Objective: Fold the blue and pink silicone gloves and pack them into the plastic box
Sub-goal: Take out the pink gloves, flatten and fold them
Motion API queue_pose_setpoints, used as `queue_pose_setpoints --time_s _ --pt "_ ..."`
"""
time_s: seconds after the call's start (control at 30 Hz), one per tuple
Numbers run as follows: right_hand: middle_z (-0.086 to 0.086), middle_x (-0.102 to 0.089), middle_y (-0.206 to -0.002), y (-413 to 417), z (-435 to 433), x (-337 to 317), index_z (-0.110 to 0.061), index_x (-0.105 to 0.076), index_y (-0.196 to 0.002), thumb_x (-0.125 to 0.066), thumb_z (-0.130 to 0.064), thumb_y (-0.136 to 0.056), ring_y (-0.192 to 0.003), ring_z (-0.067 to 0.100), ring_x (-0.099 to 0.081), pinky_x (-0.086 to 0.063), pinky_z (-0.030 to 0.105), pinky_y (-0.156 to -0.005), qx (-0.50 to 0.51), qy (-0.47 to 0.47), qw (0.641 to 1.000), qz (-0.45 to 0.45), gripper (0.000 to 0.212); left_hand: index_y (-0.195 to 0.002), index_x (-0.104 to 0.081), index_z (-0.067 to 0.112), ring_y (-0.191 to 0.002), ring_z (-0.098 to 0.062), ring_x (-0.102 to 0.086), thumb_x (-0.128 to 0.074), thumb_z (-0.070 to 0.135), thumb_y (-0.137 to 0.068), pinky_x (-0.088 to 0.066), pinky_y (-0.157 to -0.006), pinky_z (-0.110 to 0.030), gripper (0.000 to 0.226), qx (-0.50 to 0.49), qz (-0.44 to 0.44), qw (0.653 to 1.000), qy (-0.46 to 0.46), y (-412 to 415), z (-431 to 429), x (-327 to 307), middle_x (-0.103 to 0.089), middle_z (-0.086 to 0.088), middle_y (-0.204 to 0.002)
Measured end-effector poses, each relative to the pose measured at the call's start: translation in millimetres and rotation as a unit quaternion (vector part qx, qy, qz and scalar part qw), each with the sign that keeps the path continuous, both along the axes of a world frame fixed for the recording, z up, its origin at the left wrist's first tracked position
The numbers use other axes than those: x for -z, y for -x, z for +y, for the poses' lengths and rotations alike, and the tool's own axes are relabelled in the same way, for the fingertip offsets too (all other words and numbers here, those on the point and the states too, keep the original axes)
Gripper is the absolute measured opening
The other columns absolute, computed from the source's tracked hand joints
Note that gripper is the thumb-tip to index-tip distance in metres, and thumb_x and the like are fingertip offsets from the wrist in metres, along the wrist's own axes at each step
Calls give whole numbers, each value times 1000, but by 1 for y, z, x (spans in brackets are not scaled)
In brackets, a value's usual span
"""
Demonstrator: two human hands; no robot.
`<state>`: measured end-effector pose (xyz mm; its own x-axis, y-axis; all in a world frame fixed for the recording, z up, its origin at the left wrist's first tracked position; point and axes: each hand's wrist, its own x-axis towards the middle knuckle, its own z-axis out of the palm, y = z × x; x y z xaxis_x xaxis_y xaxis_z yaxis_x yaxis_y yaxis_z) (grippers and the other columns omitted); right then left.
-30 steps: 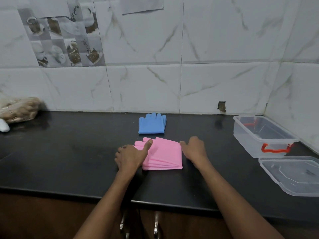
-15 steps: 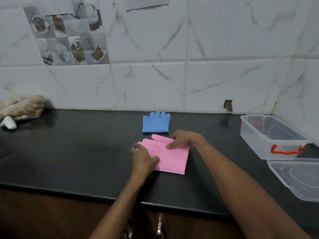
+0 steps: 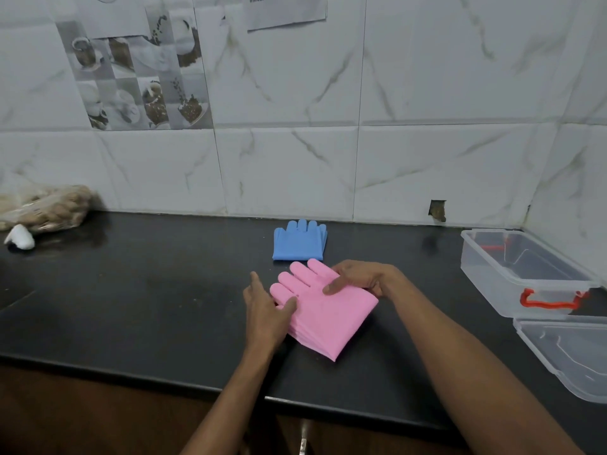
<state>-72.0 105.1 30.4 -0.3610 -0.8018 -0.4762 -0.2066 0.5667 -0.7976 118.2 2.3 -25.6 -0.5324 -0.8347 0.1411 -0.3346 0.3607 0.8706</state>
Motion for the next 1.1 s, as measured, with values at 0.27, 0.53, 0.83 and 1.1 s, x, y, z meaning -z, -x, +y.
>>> queue_pose_setpoints --time_s 0.27,0.53,0.83,1.1 --pt "18 -64 -121 77 51 17 2 -54 -130 -66 -2 -88 -109 33 -62 -49 50 -97 240 150 959 -2 44 -155 -9 4 -135 -33 -34 -58 18 -93 -33 -111 -41 80 -51 -15 996 75 7 4 4 -27 -18 -148" --pt "20 -54 -135 129 24 19 8 -46 -136 -63 -3 -90 -120 36 -53 -41 52 -106 363 177 914 40 50 -155 -4 5 -132 -32 -35 -57 21 -91 -33 -109 -42 85 -36 -96 982 157 18 -1 13 -24 -17 -147" --pt "21 -47 -143 154 42 17 10 -34 -143 -69 -1 -86 -125 38 -50 -40 53 -107 397 115 908 72 68 -154 -4 5 -134 -36 -32 -59 22 -90 -33 -108 -47 86 -31 -141 972 184 23 1 14 -19 -21 -151" --pt "22 -61 -127 108 37 6 13 -54 -126 -72 -5 -85 -115 34 -59 -47 50 -101 228 32 972 41 48 -140 -42 6 -120 -28 -51 -48 23 -98 -42 -100 -40 46 -53 -93 979 173 22 7 6 -52 -12 -130"
